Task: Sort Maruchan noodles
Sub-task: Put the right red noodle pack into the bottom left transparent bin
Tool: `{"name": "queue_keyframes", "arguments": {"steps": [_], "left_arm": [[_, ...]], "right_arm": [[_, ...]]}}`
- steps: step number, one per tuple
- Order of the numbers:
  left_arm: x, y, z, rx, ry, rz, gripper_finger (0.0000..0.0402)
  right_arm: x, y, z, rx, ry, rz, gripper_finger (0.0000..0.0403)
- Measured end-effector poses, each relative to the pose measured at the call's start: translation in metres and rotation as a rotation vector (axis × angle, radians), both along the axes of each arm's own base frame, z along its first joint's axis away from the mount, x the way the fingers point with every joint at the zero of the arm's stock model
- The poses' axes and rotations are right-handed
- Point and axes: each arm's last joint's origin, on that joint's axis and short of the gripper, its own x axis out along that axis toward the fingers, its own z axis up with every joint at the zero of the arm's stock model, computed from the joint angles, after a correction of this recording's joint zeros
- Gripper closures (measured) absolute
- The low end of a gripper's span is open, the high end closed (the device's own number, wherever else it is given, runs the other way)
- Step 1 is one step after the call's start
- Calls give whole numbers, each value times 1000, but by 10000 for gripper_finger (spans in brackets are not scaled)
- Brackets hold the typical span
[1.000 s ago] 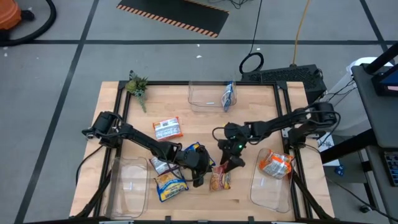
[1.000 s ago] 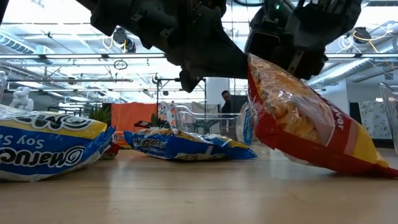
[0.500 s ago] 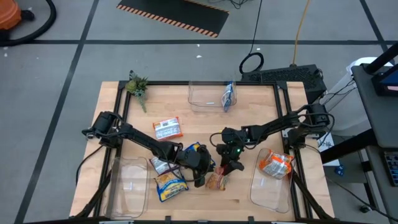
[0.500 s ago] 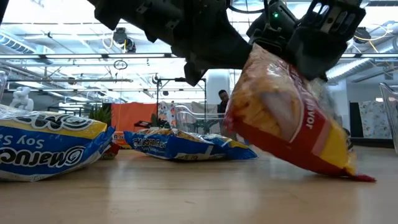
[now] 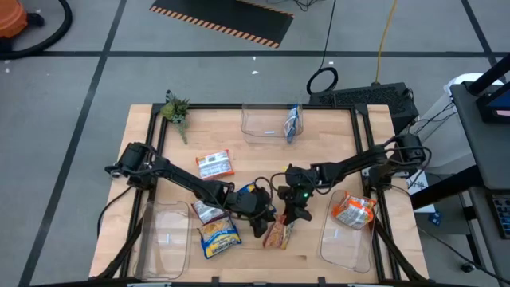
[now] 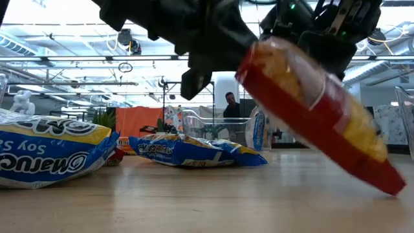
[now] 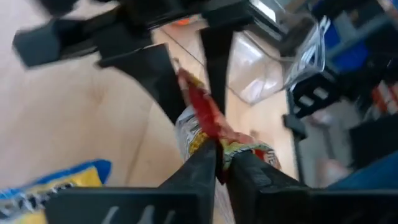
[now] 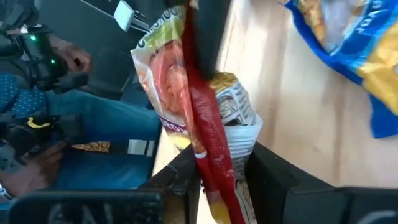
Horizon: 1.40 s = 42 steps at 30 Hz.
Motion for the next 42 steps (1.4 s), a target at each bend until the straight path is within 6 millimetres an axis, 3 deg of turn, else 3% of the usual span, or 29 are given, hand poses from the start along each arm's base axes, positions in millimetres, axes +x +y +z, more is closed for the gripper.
{"name": "queue_keyframes", "arguments": {"steps": [9,18,31,42], "left_arm": [[-22,1,36,-139,71,160,242],[-39,5,77,-301,-12,320,176],[-40,3,78,-274,-22,335,22],[-40,3,77,-214,-33,319,7]], "right_arm": [[-8,10,33,25,-39,-71,313],[-18,4,65,19,-106,-205,314],[-37,-9,86,-20,-101,-301,315],[-47,-13,104,9,-159,-337,315]]}}
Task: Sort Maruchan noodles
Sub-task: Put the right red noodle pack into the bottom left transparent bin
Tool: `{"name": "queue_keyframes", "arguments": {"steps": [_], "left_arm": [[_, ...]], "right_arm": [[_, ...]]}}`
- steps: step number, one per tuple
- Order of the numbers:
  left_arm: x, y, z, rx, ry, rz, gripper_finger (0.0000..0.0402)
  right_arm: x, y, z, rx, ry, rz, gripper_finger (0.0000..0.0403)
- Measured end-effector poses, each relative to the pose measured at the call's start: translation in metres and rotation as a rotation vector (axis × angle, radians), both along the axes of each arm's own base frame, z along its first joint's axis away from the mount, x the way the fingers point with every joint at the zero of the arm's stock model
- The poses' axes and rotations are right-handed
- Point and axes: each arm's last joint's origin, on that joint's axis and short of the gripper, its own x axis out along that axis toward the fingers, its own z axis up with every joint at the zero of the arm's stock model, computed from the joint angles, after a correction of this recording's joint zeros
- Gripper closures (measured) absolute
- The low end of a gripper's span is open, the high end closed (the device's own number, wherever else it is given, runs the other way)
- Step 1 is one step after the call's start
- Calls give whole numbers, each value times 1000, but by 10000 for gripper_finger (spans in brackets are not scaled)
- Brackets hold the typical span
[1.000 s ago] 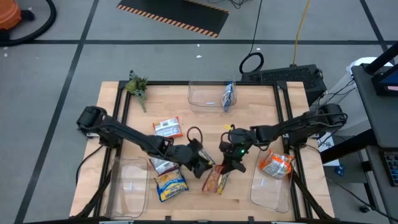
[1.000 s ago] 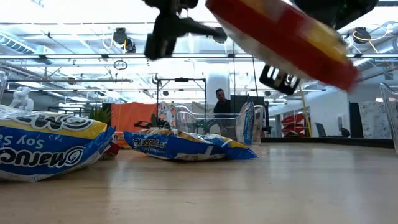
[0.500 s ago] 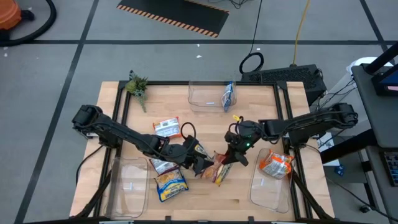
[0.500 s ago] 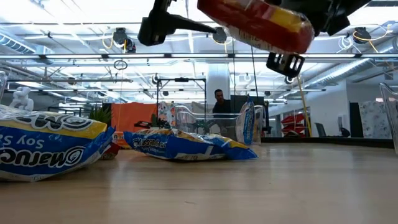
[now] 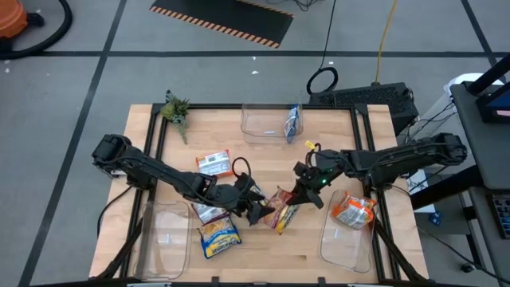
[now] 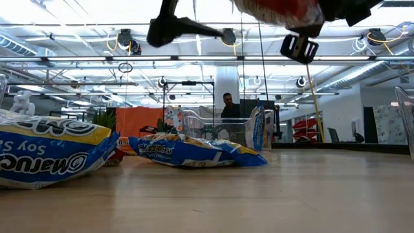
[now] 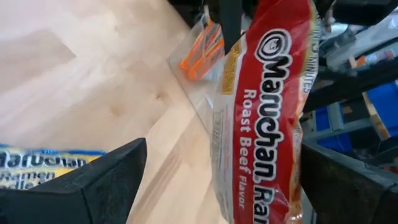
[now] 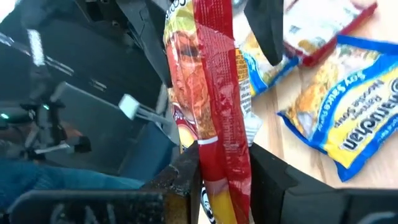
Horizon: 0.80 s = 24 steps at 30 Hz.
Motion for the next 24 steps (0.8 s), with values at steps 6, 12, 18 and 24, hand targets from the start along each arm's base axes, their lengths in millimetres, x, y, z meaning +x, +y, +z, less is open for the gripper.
{"name": "queue_keyframes", "arguments": {"steps": [6,12,18,24], "left_arm": [[-8,7,24,55,-104,121,7],[-25,23,61,174,-228,258,7],[-36,44,94,220,-380,358,7],[-37,65,106,262,-446,467,7]], "right_arm": [[-13,-17,21,47,-70,-81,315],[-24,-37,40,90,-148,-198,315],[-30,-53,62,129,-326,-377,314],[-32,-68,80,184,-497,-524,314]]}}
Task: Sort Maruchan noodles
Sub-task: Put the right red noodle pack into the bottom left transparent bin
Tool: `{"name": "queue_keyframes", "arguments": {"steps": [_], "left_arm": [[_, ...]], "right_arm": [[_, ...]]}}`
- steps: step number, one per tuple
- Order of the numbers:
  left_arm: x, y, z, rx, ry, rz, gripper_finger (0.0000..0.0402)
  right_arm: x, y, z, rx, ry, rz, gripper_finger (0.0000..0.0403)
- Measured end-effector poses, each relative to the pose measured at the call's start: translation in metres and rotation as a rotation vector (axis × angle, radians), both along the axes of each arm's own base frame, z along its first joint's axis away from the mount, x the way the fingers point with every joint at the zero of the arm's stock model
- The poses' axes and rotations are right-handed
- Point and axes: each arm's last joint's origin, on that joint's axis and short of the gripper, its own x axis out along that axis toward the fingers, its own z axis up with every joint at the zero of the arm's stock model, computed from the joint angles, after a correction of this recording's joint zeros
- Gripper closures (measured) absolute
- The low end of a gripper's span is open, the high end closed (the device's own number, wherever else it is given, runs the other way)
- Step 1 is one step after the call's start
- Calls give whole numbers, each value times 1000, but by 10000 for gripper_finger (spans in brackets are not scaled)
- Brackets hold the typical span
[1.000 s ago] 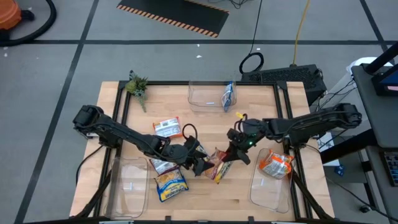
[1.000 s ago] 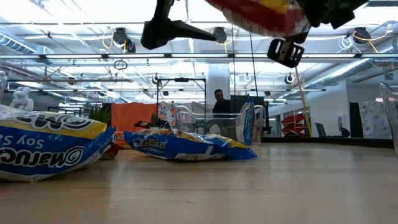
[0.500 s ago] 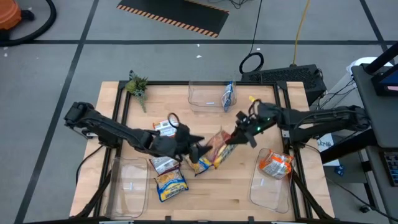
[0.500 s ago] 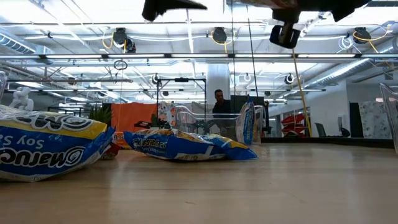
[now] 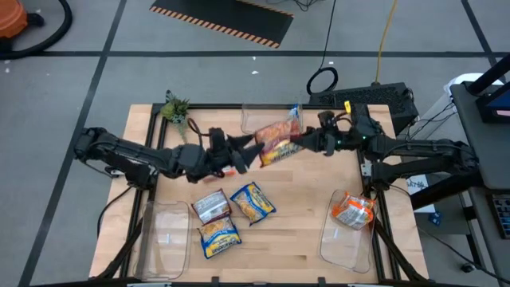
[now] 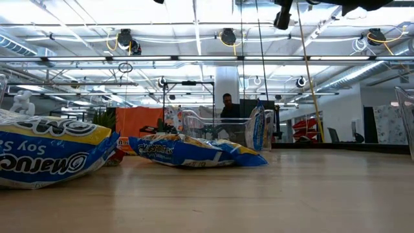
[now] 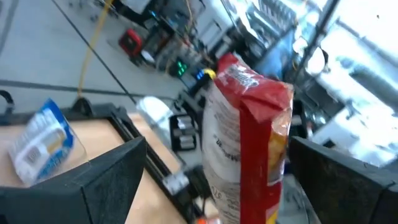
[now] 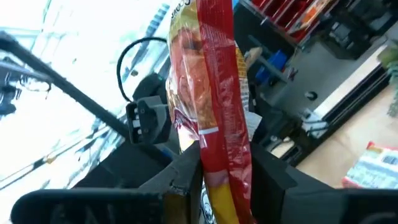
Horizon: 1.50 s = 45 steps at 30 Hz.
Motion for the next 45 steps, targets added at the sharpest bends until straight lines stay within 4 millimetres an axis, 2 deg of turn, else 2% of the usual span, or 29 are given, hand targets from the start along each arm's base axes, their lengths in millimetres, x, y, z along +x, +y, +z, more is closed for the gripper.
{"name": "queue_keyframes", "arguments": {"steps": [5,11,19,25,39,42,45], "left_arm": [[3,17,1,-12,-15,33,7],[10,34,-1,-46,-48,-69,7],[17,37,-7,-42,-38,-80,11],[25,36,-18,-37,1,-88,72],[24,34,-12,82,-8,-88,233],[24,34,-10,92,-18,-86,254],[24,32,-10,92,-22,-86,259]], "right_arm": [[-1,-8,1,22,-11,-40,315],[1,-10,-1,10,-3,-45,330],[6,-11,-5,6,16,-47,340],[6,-11,-6,-13,19,-52,341],[6,-11,-7,-43,31,-56,342],[6,-11,-7,-45,25,-57,342],[6,-11,-6,-46,23,-57,342]]}}
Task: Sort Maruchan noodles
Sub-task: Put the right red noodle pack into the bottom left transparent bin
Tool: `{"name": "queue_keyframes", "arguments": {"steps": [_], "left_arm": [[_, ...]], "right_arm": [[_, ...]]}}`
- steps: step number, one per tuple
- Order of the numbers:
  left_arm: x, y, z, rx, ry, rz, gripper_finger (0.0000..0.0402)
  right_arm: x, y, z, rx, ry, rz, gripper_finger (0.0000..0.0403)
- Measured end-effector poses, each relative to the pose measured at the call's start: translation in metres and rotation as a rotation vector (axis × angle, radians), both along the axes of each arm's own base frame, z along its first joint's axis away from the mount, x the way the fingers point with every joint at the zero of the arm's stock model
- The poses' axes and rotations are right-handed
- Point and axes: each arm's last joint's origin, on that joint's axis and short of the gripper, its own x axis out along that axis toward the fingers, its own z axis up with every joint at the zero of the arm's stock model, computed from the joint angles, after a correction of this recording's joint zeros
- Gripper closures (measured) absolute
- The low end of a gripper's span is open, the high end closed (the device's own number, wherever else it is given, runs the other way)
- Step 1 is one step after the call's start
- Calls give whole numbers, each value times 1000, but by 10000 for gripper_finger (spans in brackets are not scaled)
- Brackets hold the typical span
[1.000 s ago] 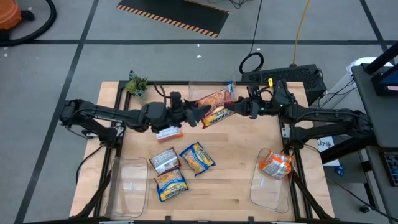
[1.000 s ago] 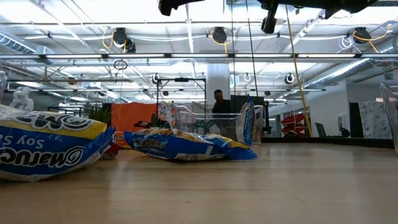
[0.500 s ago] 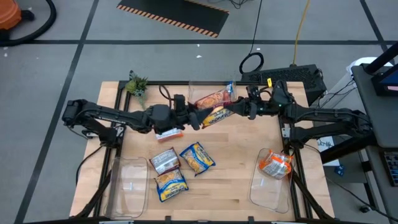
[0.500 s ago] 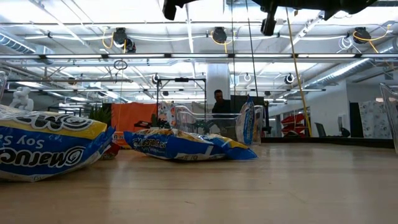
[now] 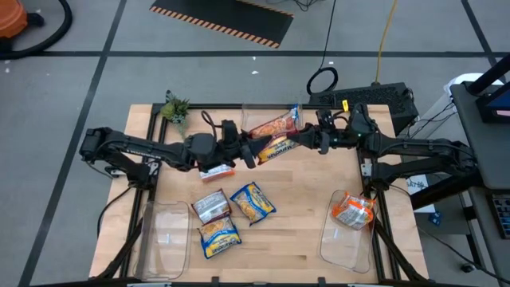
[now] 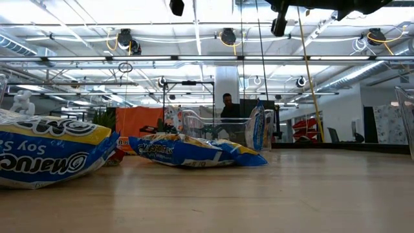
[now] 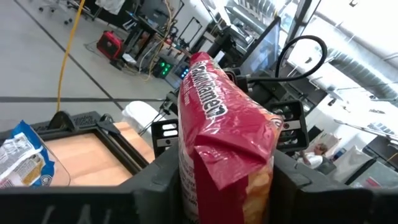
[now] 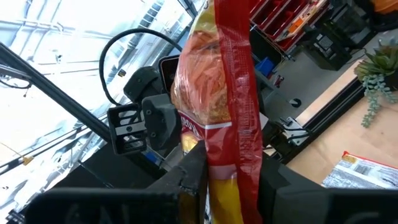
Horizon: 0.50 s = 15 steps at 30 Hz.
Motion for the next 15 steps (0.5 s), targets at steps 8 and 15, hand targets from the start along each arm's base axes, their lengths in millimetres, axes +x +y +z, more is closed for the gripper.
{"name": "queue_keyframes", "arguments": {"steps": [8,15], "left_arm": [[0,-3,2,6,-22,-10,254],[-2,-8,9,31,-78,-22,257]], "right_arm": [[-4,1,6,-5,-41,-8,307],[-16,-5,17,35,-104,-56,214]]}}
